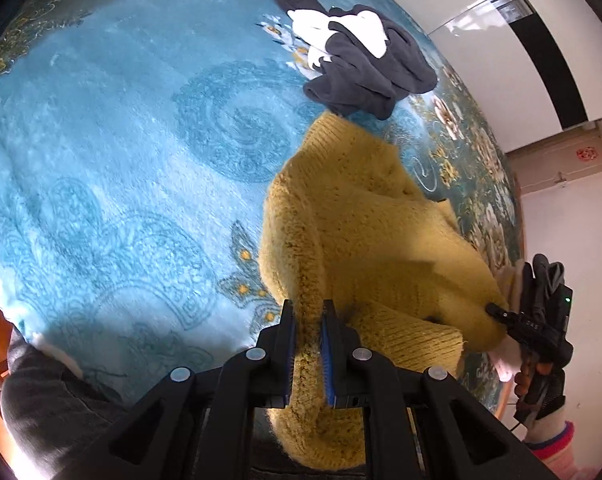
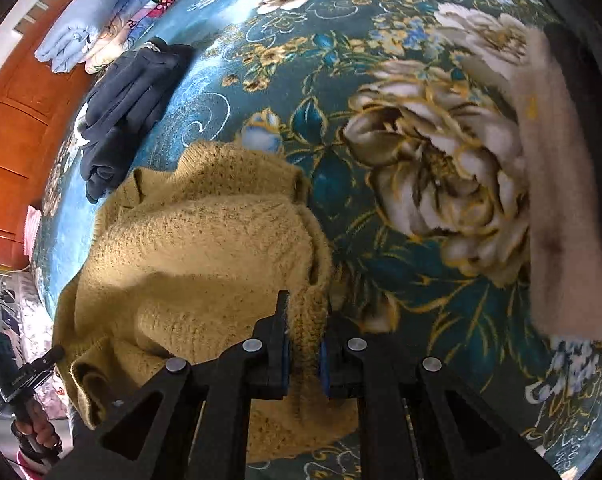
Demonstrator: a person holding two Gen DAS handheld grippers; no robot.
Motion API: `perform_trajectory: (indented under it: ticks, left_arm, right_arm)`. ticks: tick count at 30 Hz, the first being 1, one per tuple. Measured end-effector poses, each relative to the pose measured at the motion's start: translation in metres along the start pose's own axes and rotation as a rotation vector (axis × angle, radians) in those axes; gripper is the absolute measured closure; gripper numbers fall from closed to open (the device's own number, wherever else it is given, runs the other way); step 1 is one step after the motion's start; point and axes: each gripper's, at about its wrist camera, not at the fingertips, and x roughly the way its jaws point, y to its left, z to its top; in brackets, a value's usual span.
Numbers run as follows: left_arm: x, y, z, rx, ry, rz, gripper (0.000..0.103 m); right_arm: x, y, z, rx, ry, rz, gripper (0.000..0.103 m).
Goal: Fold clothes
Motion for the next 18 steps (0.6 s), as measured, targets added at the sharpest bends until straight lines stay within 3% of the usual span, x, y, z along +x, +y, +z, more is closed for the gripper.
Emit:
perform_trajectory:
  ticks: [3, 5, 7, 11, 18]
  left_arm:
    - [-0.001, 0.002, 0.008, 0.009, 0.005, 0.023, 0.084]
    - [-0.002, 0.002, 0.017, 0.029, -0.009, 0.047, 0.072]
    - [-0.004, 0.001, 0.029, 0.043, -0.028, 0.063, 0.054]
    - [0.004, -0.012, 0.070, 0.071, -0.048, 0.096, 0.049]
    - [0.073, -0.048, 0.129, 0.242, 0.011, 0.146, 0.041]
  right_arm:
    - [-0.011, 0.006, 0.008, -0.016, -0.039, -0.017, 0.087]
    - [-0.021, 0.016, 0.018, -0.059, -0.087, -0.043, 0.075]
    - [-0.027, 0.024, 0.030, -0.100, -0.127, -0.052, 0.055]
    - [-0.019, 0.048, 0.058, -0.173, -0.147, -0.068, 0.055]
    - [0.056, 0.079, 0.096, -0.294, 0.014, -0.077, 0.055]
